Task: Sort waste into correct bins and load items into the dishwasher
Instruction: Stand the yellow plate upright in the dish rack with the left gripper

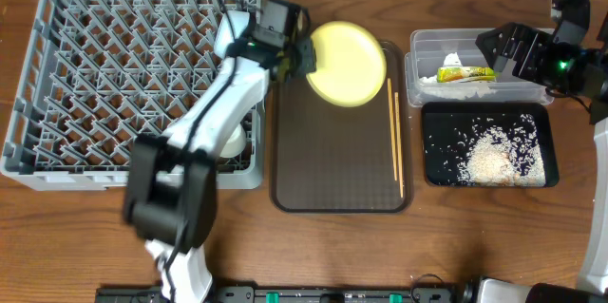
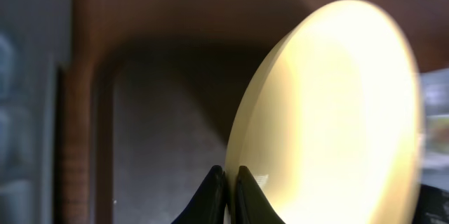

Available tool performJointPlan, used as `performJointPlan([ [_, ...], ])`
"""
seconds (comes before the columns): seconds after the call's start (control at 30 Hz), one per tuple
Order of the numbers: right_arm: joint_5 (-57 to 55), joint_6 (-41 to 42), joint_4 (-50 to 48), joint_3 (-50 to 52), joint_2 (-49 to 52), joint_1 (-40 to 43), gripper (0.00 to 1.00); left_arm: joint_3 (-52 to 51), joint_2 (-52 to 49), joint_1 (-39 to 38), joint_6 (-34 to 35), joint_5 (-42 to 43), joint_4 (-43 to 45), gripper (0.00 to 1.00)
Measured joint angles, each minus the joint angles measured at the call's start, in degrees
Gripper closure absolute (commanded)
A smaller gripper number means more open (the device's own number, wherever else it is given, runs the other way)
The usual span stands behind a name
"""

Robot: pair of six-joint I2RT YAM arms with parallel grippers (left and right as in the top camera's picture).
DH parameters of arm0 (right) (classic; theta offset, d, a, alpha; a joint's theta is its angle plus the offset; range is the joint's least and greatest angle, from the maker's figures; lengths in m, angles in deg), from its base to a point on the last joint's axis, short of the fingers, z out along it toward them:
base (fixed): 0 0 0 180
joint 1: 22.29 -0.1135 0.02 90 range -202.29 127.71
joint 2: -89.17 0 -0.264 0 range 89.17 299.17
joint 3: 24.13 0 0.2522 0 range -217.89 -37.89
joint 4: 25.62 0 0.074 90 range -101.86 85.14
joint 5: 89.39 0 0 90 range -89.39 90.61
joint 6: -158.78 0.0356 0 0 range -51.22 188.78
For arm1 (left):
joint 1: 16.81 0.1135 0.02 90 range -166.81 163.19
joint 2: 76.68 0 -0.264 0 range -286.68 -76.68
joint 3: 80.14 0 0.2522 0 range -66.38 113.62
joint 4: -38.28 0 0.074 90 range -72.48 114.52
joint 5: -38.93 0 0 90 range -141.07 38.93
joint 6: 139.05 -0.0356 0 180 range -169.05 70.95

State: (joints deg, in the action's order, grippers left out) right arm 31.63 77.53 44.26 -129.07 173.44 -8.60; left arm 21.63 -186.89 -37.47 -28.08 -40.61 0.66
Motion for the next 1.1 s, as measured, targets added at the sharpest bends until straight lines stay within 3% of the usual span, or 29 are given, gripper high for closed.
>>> performJointPlan([
  [0.23,0.0,0.0,0.0,0.0,0.0,0.0,0.01,0.0,12.41,-0.17,-6.19,-3.93,-3.96,0.93],
  [0.6,0.0,0.0,0.0,0.0,-0.02,0.0,0.01,-0.02,18.69,0.92,-13.73,-22.93,-7.67,0.93],
  [1.1,0.0,0.0,0.0,0.0,0.0,0.0,0.01,-0.02,24.65,17.22,-22.69,-27.93,-6.62,0.93],
])
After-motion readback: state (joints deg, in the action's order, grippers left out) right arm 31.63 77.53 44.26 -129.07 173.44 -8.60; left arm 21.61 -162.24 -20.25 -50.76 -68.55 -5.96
